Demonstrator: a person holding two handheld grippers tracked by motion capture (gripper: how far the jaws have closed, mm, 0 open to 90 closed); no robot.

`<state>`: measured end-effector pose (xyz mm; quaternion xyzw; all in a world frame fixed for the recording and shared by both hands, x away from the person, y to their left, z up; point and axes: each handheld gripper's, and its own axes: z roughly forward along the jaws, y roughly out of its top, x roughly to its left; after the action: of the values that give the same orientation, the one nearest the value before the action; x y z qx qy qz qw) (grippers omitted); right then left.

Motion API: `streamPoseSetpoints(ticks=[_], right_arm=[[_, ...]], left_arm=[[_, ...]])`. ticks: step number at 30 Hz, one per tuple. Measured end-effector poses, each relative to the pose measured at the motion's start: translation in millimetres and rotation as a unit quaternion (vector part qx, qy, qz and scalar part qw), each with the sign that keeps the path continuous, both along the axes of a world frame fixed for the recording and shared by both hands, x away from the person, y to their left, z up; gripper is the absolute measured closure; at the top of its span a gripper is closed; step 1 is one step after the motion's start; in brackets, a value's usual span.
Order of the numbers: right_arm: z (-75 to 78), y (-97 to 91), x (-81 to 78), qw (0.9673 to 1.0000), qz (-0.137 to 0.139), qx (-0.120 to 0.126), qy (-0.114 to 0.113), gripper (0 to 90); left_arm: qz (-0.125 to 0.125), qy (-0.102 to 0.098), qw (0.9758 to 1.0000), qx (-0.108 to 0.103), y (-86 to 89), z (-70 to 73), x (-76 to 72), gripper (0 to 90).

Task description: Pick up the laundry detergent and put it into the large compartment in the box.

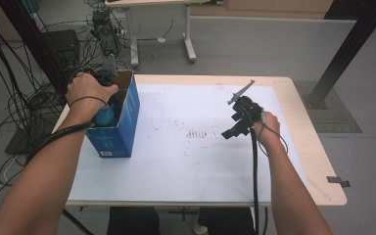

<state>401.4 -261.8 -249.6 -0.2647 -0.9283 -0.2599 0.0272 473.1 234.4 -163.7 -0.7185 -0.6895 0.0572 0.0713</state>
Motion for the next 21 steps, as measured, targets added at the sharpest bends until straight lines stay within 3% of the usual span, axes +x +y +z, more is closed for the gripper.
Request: streamPoseSetpoints(ticks=[13,21], right_arm=[[-2.3,-2.0,0.7,1.0000,-0.002,0.004,0.002,3.4],[-4.6,-2.7,1.5,1.0000,-0.001,0.004,0.003,3.4]], left_arm=[[-0.001,-0.006,1.0000,0.001,-0.7,-0.5,1.4,36.6],[-0.001,-0.006,1.0000,-0.003,0.6,2.1,3.0,31.5]])
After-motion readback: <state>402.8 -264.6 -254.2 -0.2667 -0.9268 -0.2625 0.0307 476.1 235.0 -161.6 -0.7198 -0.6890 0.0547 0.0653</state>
